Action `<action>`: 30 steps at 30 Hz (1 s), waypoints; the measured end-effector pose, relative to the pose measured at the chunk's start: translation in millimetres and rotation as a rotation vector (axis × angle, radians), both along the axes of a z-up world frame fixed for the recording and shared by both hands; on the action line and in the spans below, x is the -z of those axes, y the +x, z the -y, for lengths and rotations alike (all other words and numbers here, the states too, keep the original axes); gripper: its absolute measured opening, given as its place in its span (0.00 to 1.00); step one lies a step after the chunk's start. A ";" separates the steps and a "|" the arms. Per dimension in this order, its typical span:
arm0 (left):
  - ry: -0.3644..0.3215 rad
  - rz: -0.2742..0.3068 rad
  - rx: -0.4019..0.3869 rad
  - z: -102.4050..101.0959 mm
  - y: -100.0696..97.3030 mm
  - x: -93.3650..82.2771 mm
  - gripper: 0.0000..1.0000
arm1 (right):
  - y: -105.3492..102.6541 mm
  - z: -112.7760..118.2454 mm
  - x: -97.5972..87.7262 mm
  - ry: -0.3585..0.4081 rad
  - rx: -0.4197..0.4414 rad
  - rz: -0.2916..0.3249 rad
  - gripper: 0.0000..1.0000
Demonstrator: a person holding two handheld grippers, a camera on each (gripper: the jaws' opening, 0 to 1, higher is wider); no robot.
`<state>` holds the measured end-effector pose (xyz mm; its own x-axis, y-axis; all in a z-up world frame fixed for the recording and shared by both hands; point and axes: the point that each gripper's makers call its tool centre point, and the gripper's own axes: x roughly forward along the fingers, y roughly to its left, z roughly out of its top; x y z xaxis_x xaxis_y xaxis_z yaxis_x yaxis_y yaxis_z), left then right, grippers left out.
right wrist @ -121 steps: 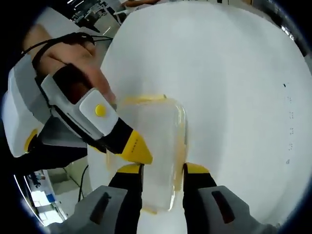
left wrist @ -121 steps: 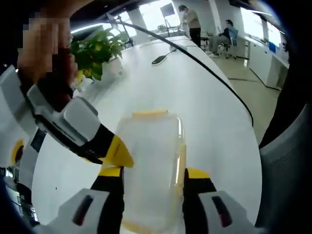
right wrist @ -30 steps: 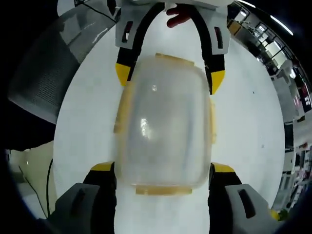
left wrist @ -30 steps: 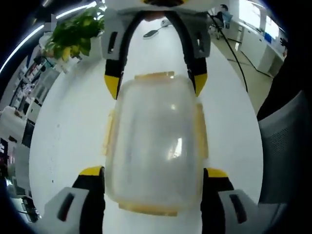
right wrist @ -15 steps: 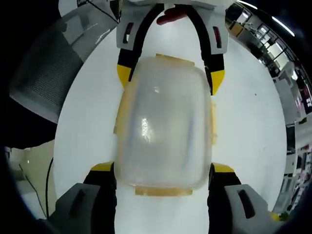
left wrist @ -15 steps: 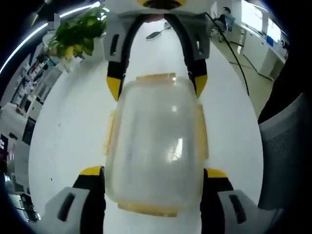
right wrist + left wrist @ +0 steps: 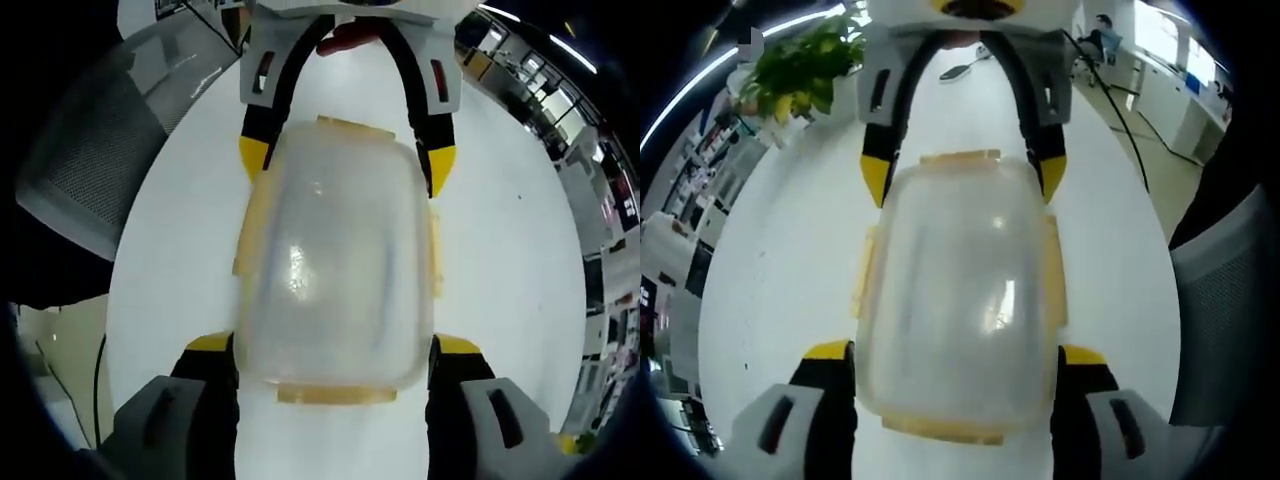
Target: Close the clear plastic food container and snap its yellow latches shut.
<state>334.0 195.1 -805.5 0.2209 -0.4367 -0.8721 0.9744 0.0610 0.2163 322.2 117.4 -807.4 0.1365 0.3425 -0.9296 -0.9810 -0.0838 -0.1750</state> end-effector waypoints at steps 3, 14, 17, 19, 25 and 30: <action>-0.004 0.000 -0.010 -3.3 0.3 -0.5 0.78 | 1.7 -2.9 1.9 -0.015 -0.005 0.009 0.75; -0.014 0.000 -0.045 -10.2 0.4 -0.8 0.78 | 5.4 -11.0 3.6 -0.027 -0.021 0.025 0.76; -0.005 0.000 -0.054 -14.6 0.3 -0.4 0.78 | 6.3 -15.0 3.8 -0.030 -0.027 0.024 0.76; -0.006 0.000 -0.055 -18.1 0.9 -0.6 0.78 | 6.5 -17.9 3.9 -0.031 -0.025 0.024 0.76; -0.017 -0.001 -0.059 -23.8 1.9 -1.3 0.78 | 7.9 -24.8 4.5 -0.030 -0.012 0.033 0.77; 0.000 0.000 -0.070 -31.8 4.2 -0.9 0.78 | 12.3 -34.8 4.8 -0.015 -0.013 0.033 0.77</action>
<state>338.2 226.9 -804.6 0.2508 -0.4205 -0.8719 0.9678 0.1290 0.2162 334.5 152.3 -812.2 0.1632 0.3305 -0.9296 -0.9735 -0.0993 -0.2062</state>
